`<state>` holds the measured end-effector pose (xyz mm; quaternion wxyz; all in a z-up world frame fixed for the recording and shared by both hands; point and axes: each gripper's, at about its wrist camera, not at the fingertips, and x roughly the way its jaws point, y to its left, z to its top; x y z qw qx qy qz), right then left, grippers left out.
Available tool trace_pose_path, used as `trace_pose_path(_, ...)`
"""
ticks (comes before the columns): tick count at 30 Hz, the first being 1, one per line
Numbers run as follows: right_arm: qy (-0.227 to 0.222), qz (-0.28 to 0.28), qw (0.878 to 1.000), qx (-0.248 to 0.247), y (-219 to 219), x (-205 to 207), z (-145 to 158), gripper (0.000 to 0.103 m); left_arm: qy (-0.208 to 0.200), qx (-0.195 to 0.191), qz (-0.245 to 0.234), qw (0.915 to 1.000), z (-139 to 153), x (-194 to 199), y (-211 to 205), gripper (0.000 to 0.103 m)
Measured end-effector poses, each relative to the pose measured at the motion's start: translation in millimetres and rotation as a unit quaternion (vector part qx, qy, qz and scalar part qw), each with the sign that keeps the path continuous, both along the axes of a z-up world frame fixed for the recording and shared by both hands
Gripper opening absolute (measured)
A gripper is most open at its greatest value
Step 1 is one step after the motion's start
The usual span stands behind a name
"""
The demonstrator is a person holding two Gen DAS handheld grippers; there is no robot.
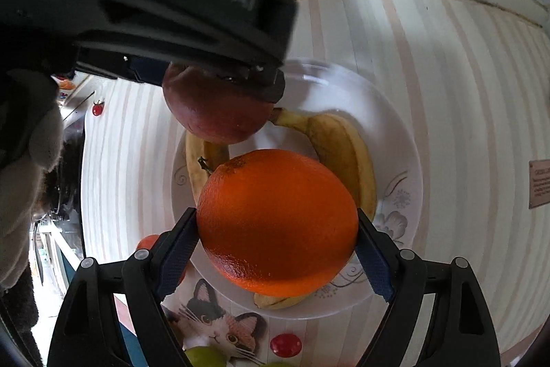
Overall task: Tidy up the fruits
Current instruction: 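Place the apple and orange onto the plate beside the bananas, open both grippers, then grasp the dark apple with the left gripper while the right gripper grasps a tangerine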
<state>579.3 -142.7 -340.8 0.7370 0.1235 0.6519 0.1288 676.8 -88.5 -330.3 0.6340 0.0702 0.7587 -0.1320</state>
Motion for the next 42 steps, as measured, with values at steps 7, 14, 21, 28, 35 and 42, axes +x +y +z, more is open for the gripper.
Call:
trace_pose_path(7,0.019,0.001,1.0,0.005,-4.2,3.9,-1.4,0.089,0.014,0.004,0.002,0.9999,-5.4,1.0,-6.8,0.068)
trace_pose_path(14,0.017,-0.007,1.0,0.021,-7.6,6.1,5.2,0.089,0.019,0.006,0.005,0.9998,-13.6,2.8,-8.5,0.086)
trace_pose_path(21,0.003,-0.014,1.0,0.01,-17.8,2.3,19.9,0.089,0.005,-0.022,0.039,0.999,1.8,-6.9,8.5,0.086)
trace_pose_path(28,-0.014,-0.016,0.999,-0.041,-28.2,-11.7,39.6,0.095,-0.08,-0.015,0.07,0.9943,49.3,-44.5,38.6,0.086)
trace_pose_path(35,-0.057,-0.017,0.995,-0.083,-45.8,-30.7,70.6,0.095,-0.164,0.005,0.118,0.9794,82.7,-92.1,72.4,0.086)
trace_pose_path(42,-0.104,-0.009,0.989,-0.106,-47.8,-65.2,102.3,0.095,-0.212,-0.001,0.146,0.9663,105.8,-148.1,87.1,0.086)
